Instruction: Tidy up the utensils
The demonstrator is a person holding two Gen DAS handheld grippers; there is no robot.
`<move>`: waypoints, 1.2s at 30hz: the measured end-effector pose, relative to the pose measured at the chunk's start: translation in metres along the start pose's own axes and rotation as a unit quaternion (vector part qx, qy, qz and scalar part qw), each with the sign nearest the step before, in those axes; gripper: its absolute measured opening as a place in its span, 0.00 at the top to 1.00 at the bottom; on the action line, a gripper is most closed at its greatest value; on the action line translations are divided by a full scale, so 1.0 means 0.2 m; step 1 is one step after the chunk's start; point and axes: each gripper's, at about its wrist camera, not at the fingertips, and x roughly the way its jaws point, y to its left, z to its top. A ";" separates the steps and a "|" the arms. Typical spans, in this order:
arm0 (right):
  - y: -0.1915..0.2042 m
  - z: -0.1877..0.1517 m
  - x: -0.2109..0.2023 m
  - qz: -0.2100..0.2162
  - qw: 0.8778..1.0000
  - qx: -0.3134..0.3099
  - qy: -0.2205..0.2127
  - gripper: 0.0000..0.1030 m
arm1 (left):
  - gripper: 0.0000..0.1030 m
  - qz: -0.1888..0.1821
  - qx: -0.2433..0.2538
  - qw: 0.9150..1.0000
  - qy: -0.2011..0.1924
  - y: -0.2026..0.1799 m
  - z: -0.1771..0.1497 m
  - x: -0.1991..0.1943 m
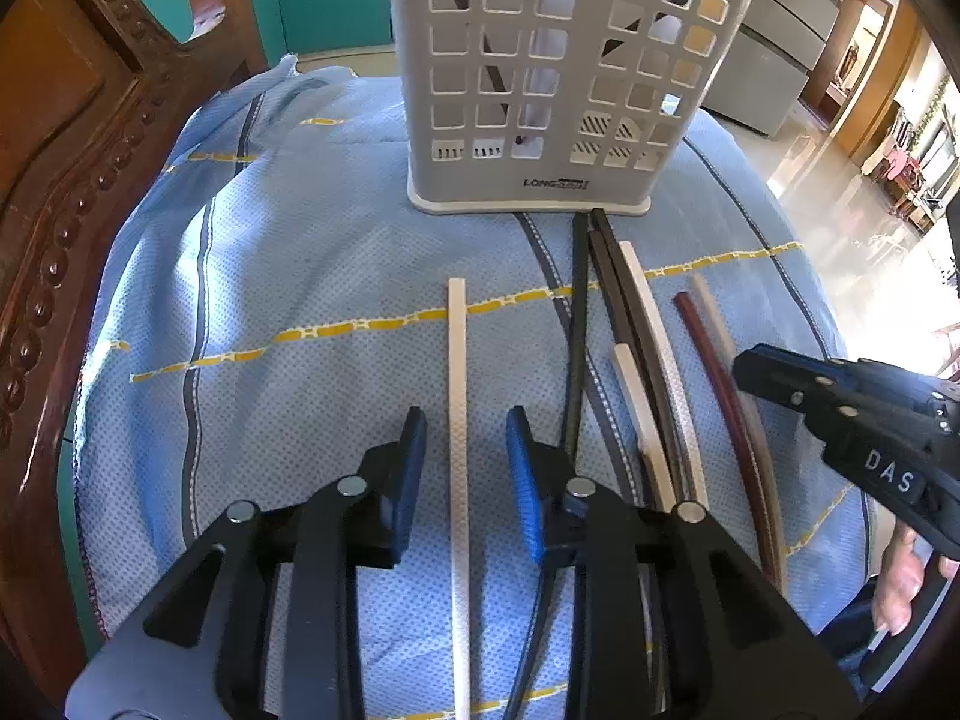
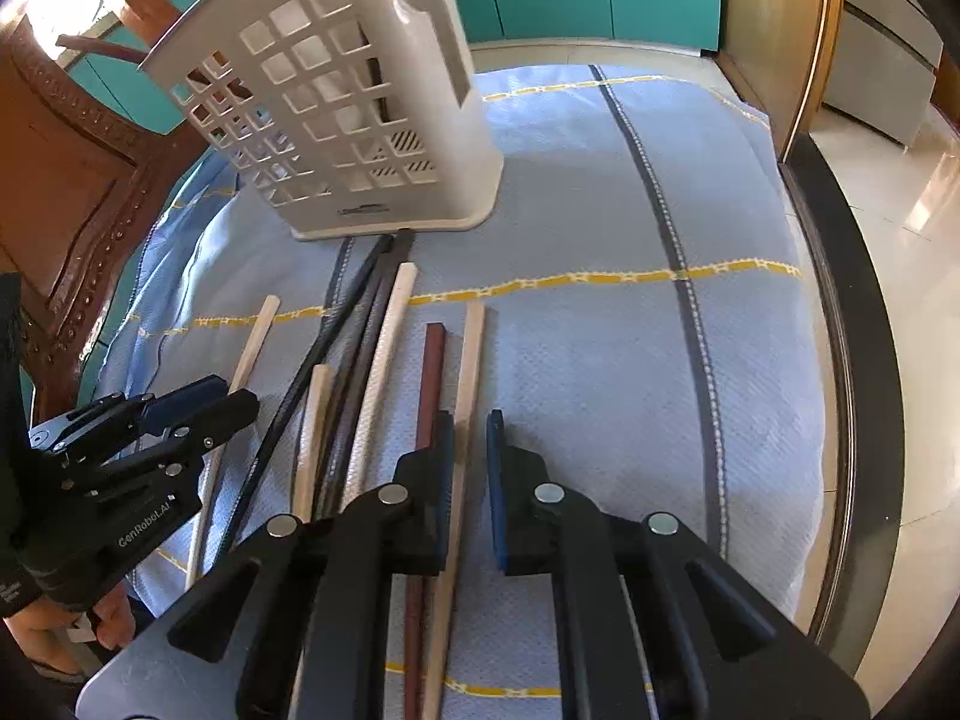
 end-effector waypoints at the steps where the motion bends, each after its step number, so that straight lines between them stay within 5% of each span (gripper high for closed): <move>1: 0.02 0.00 0.00 -0.011 1.000 -0.012 -0.003 0.89 | 0.72 0.001 0.000 1.000 -0.001 0.00 0.00 0.00; 6: 0.15 -0.02 0.03 -0.081 0.994 -0.074 -0.018 0.87 | 0.69 0.014 0.006 1.000 -0.008 0.00 0.02 0.02; 19: 0.11 0.03 0.05 -0.068 0.996 -0.053 -0.015 0.85 | 0.63 0.032 -0.001 0.999 -0.008 -0.02 0.09 0.06; 21: 0.12 0.03 0.05 -0.066 0.997 -0.048 -0.017 0.92 | 0.63 0.032 0.001 0.999 -0.008 -0.02 0.09 0.06; 26: 0.07 0.04 0.04 -0.041 0.999 -0.023 -0.026 0.93 | 0.93 0.031 0.001 0.999 -0.012 -0.01 0.09 0.05; 36: 0.10 0.05 -0.33 -0.010 0.987 -0.039 -0.155 0.94 | 0.93 0.017 0.005 0.993 -0.118 -0.01 0.08 -0.26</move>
